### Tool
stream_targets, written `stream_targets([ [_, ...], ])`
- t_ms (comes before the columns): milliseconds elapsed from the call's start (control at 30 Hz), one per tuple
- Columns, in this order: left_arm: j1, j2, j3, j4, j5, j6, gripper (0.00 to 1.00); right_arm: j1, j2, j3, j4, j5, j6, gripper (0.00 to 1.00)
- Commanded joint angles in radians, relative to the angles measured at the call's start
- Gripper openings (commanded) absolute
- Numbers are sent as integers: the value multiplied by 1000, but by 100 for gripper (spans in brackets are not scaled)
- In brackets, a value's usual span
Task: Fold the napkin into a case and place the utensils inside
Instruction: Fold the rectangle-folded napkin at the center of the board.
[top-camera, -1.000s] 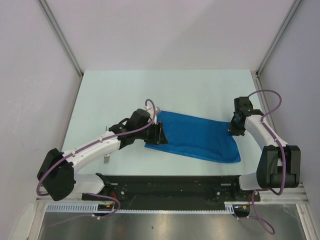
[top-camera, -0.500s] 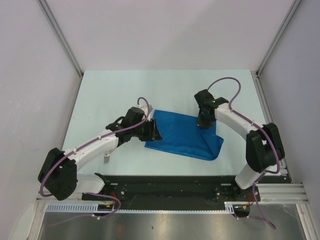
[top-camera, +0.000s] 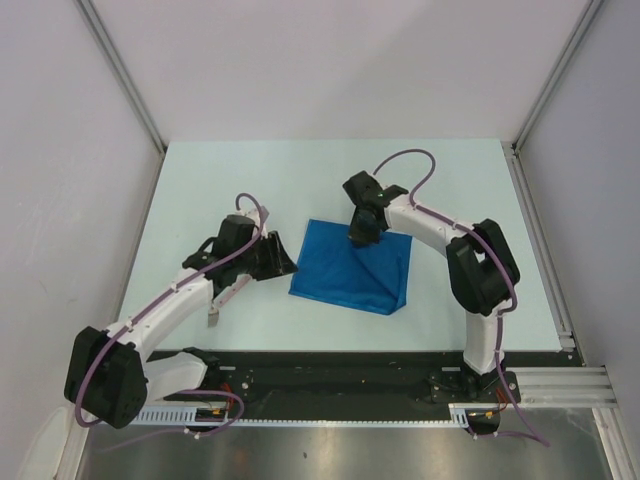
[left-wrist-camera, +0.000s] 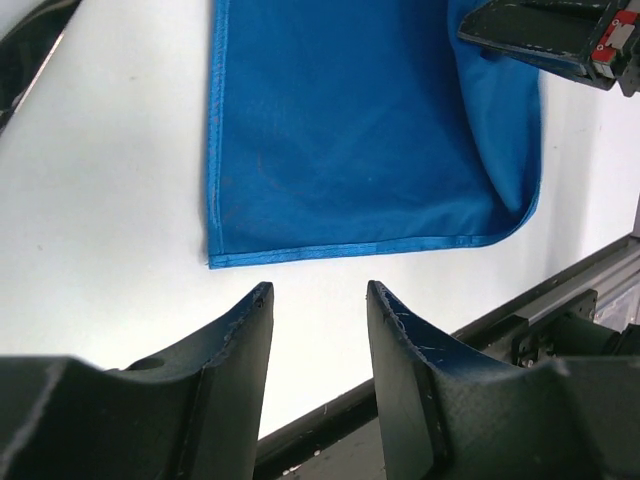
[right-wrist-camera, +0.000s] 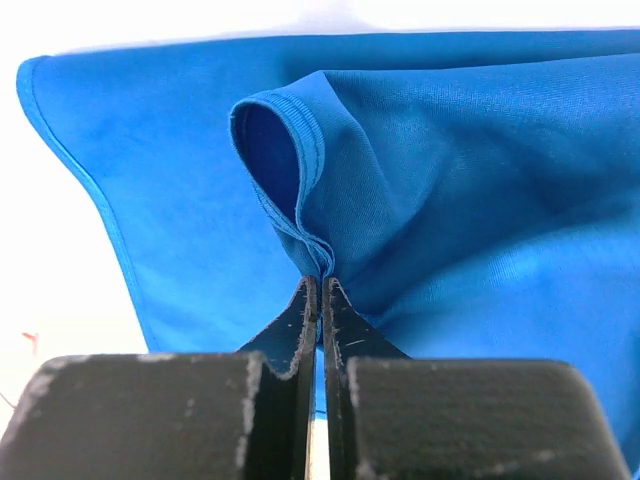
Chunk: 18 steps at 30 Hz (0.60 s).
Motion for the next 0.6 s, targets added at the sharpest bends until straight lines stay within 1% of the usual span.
stream_targets([
  [0,26,-40,-21,-3,-1,-7,47,16,30,54,75,-3,96,0],
  [267,55,-55,-41,-7,2,-5,47,38,88,117,95,-35,116,0],
  [567,60,-57,-52,-1,0,-4,47,67,140,177,114,-76,138,0],
])
